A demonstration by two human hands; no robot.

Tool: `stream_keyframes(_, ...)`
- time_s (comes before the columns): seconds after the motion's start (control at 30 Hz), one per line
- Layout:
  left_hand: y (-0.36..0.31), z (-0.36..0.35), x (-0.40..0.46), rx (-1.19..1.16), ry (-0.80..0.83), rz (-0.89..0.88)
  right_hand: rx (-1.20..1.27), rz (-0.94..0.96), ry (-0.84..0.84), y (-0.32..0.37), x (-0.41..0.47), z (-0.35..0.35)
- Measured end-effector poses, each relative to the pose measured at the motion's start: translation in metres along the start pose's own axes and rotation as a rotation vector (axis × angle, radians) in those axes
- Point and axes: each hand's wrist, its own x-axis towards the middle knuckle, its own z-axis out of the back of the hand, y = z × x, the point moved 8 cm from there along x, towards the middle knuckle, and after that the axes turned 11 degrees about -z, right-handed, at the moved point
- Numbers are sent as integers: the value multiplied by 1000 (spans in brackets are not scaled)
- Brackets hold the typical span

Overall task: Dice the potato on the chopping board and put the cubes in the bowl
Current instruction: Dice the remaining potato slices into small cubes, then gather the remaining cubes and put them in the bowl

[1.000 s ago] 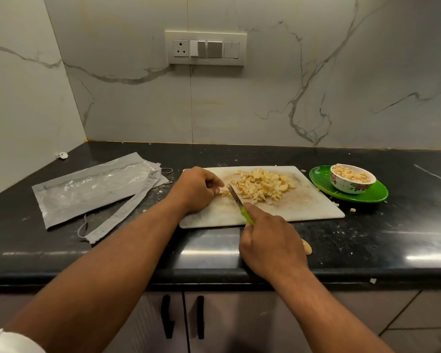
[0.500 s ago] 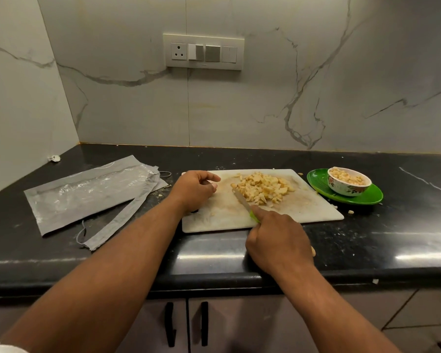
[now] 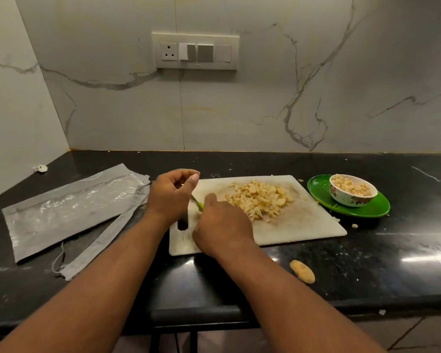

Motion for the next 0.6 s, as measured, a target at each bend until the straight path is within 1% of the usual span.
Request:
stream_keyframes(0.1, -10, -14, -3, 126, 139, -77, -17, 41, 29, 2, 8, 0)
stream_keyframes(0.17, -14, -21, -4, 189, 181, -102, -18, 66, 32, -5, 12, 5)
stream_keyframes(0.27, -24, -33, -1, 312, 255, -150, 14, 75, -26, -28, 22, 22)
stream_keyframes(0.33, -30, -47, 8, 425, 333, -164, 61, 32, -88, -52, 38, 37)
stream_keyframes(0.4, -30, -63, 23, 498, 409, -122, 93, -38, -167, -81, 60, 52)
stream_keyframes(0.47, -22, -83, 40, 542, 493, -44, 121, -104, -213, -109, 82, 59)
stream_keyframes(0.53, -7, -104, 55, 578, 565, 24, 122, -157, -218, -133, 101, 55)
stream_keyframes(0.6, 12, -122, 65, 564, 604, 105, 96, -207, -180, -151, 113, 41)
